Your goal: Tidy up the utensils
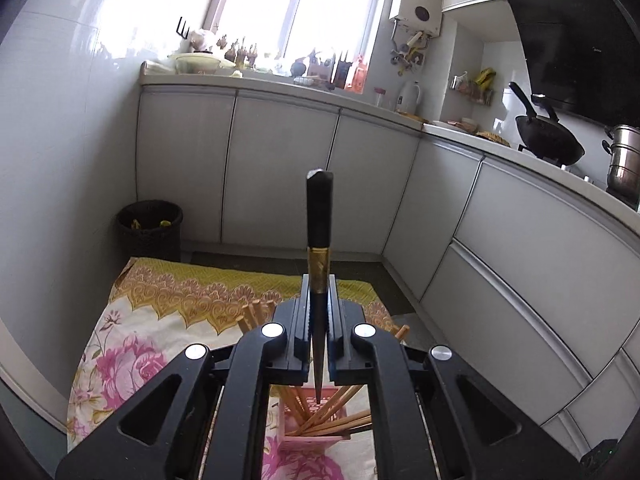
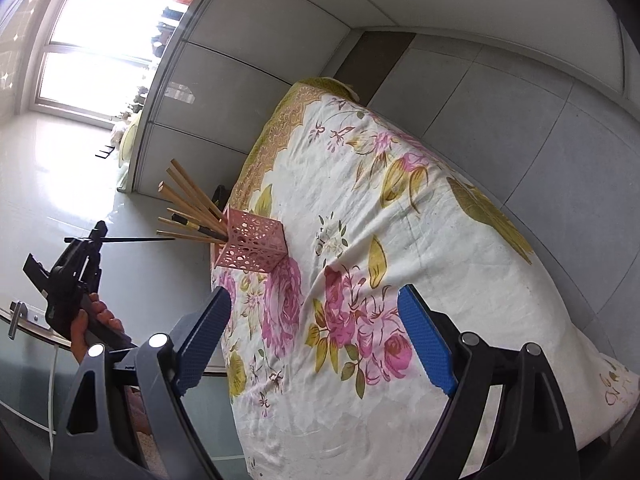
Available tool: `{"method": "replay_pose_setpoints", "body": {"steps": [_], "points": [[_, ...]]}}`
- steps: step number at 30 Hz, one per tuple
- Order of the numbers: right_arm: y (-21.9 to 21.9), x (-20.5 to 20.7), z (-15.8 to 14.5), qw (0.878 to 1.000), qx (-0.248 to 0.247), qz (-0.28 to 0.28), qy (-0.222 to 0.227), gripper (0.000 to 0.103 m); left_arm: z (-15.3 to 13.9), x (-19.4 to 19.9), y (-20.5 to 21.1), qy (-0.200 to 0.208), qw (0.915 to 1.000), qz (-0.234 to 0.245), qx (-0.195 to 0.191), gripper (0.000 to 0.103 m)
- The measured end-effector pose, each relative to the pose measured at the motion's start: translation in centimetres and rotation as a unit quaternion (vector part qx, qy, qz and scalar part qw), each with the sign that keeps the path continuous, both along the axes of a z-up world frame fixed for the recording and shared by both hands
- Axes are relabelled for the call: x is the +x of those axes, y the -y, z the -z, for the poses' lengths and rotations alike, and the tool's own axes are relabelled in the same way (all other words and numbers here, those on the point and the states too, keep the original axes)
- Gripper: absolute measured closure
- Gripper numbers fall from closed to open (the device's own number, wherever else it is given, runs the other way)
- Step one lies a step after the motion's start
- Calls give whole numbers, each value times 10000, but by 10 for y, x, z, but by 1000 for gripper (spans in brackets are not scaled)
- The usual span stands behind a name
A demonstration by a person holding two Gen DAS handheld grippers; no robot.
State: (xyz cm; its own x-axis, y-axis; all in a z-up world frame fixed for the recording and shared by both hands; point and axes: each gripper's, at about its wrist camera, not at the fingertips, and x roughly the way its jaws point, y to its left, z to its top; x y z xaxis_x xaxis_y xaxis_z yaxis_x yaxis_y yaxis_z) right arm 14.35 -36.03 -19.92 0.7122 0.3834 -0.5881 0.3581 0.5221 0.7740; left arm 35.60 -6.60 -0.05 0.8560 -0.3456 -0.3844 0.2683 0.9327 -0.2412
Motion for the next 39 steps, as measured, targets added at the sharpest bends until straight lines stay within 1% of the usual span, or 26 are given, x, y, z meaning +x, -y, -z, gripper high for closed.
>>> {"method": "replay_pose_setpoints", "body": {"steps": [2,5,8,10,11,12,13,14,15,17,19,20,21,23,24,26,27,28,29,30,31,32,33,35,36,39], "points": [[-7,5,-2,9999,-61,-80,31,20,11,4,-2,-127,9999,34,10,98],[-17,12,-2,9996,-209,-177,-14,20,22,11,2,-230,9995,89,172,98],[-21,16,0,9996,-183,-218,-46,20,38,19,5,-420,9986,185,249,97],[-23,16,-1,9995,-183,-231,-62,20,52,19,6,-599,9972,308,328,93],[-24,17,-1,9995,-187,-240,-54,20,55,19,6,-661,9966,340,356,87],[-25,16,-3,9995,-193,-249,-39,20,55,16,4,-665,9967,318,353,78],[-26,16,-4,9995,-197,-255,-11,20,51,11,0,-594,9974,300,292,73],[-27,16,-6,9995,-203,-261,24,20,43,5,-5,-492,9981,301,210,66],[-29,15,-8,9994,-223,-278,53,20,36,-1,-9,-409,9984,359,154,61],[-33,14,-15,9989,-303,-316,136,20,10,-19,-20,-141,9991,389,40,59],[-39,11,-30,9976,-467,-338,372,20,-17,-42,-29,147,9991,388,41,47],[-44,10,-41,9959,-649,-356,522,20,-30,-57,-34,328,9989,316,95,30],[-51,8,-55,9930,-877,-376,690,20,-41,-72,-36,476,9985,205,172,15],[-68,3,-85,9845,-1332,-378,1080,20,-58,-105,-44,735,9970,-18,230,7],[-78,1,-102,9789,-1575,-364,1253,19,-64,-119,-46,785,9965,-109,271,7],[-99,-4,-133,9661,-2090,-250,1493,16,-71,-146,-48,715,9961,-312,417,7],[-108,-8,-147,9599,-2296,-147,1603,13,-73,-159,-49,737,9954,-394,467,7],[-118,-12,-160,9537,-2495,-31,1676,9,-73,-171,-48,735,9937,-571,619,7],[-126,-17,-172,9473,-2687,117,1740,8,-72,-182,-47,699,9904,-826,861,7],[-136,-23,-184,9384,-2945,331,1775,7,-70,-191,-46,678,9880,-958,1002,7],[-146,-29,-194,9278,-3229,563,1779,7,-67,-202,-46,661,9872,-993,1057,7],[-154,-34,-203,9197,-3445,698,1752,7,-63,-212,-47,607,9864,-1070,1090,7],[-162,-39,-209,9157,-3565,697,1719,7,-59,-219,-49,538,9853,-1191,1104,7],[-173,-47,-219,9148,-3663,600,1591,7,-52,-234,-56,412,9863,-1267,976,7],[-178,-51,-223,9112,-3771,601,1547,7,-48,-242,-60,363,9872,-1280,883,7],[-193,-69,-232,8911,-4223,754,1480,7,-45,-261,-70,310,9849,-1517,777,7]]}}
